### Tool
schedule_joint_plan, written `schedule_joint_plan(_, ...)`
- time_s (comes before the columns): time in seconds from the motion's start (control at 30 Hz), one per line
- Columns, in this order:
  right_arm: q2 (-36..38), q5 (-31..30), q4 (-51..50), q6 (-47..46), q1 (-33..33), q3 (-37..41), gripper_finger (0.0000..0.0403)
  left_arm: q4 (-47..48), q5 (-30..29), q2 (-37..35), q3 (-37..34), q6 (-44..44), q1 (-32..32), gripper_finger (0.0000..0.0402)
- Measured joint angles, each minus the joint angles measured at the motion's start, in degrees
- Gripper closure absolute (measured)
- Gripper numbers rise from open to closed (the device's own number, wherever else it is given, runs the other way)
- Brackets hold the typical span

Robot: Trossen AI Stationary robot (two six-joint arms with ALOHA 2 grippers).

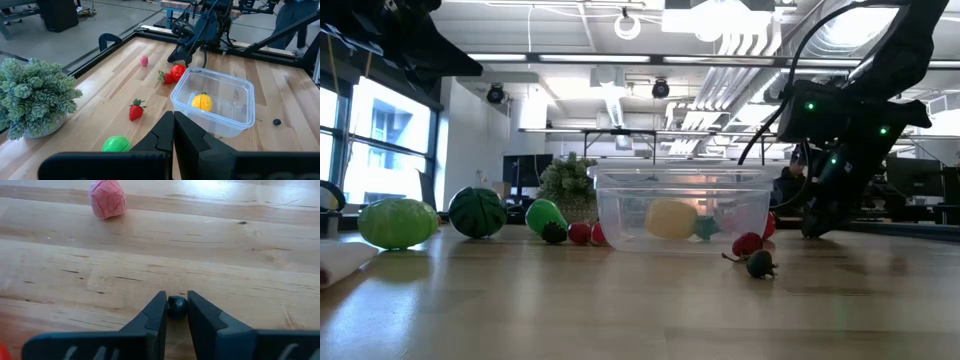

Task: Pick and placing Produce into tupperware
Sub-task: Put the top blueberry into the transparent bin

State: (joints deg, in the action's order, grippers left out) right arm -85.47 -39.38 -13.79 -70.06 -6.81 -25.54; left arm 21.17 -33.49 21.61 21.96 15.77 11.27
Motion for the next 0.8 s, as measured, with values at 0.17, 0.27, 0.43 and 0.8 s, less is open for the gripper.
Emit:
schedule_joint_plan(0.17, -0.02, -0.63, 0.45, 0.75, 0.02, 0.02, 0.0354, 0.00, 0.01, 0.00, 0.00, 0.00, 0.00, 0.0401)
schedule_joint_plan(0.27, -0.04, -0.68, 2.83, 2.66, 0.11, 0.02, 0.0355, 0.00, 0.01, -0.02, 0.00, 0.00, -0.02, 0.0401)
schedule_joint_plan(0.43, 0.00, -1.09, 5.23, 5.49, 0.11, 0.02, 0.0355, 0.00, -0.01, -0.01, 0.00, 0.00, -0.01, 0.0401)
schedule_joint_plan(0.8, 6.70, -1.08, 3.83, 14.30, 0.11, -3.97, 0.0355, -0.02, 0.01, 0.00, 0.00, 0.00, 0.00, 0.0401)
